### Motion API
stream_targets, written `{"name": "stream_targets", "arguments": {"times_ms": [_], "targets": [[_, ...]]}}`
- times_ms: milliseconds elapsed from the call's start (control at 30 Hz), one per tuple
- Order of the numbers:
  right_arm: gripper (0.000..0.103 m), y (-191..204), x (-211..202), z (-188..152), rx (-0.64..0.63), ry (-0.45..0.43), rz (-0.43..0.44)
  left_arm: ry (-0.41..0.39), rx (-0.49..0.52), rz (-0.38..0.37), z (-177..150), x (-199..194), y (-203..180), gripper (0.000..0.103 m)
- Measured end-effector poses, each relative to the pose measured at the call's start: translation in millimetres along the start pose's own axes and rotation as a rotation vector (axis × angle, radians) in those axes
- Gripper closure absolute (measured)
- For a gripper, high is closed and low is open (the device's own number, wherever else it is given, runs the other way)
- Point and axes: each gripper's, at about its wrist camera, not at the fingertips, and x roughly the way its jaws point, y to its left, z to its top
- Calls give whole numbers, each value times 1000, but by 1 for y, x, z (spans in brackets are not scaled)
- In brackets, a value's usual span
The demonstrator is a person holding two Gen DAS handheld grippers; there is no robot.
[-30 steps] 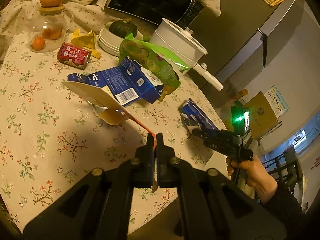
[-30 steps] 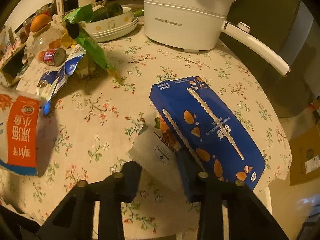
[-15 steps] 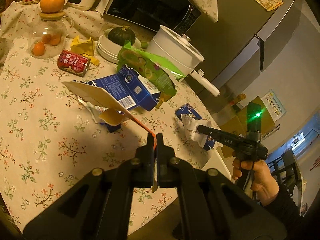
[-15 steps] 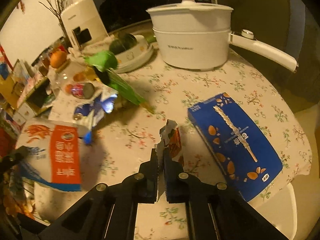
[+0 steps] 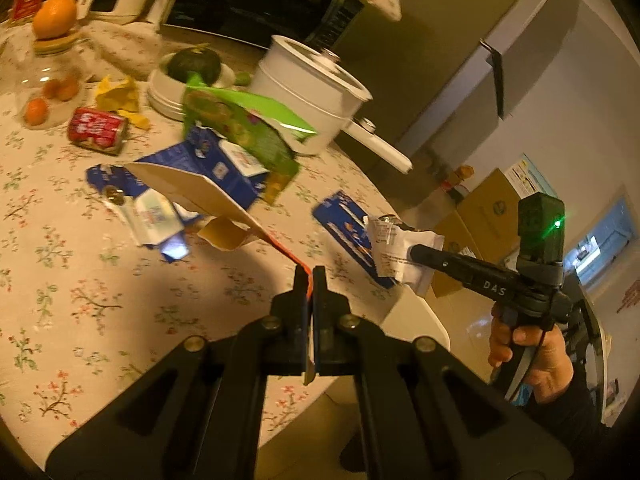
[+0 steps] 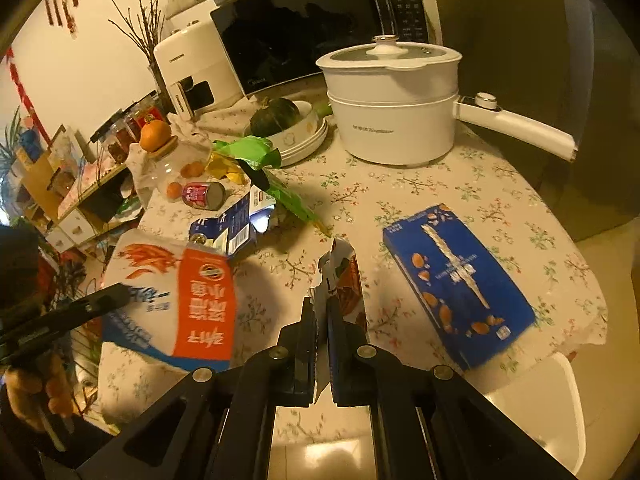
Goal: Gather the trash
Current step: 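Carry the card and wrapper toward the white bin with both tools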
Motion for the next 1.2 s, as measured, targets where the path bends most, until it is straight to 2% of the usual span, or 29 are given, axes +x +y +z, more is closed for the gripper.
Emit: {"name": "stream_targets", "arguments": {"times_ms": [267, 500, 900, 1200], "targets": [[97, -29, -35, -22, 51, -9, -29, 40, 47, -63, -5, 17, -34, 101], [97, -68, -62, -52, 99, 5, -90, 91, 105, -108, -15, 36, -66, 101], [97, -126, -92, -94, 204, 31, -153, 171, 183, -166, -31, 77, -121, 101], [97, -156, -107, -112, 257, 39, -178, 229, 239, -186, -49, 106, -154, 101]]}}
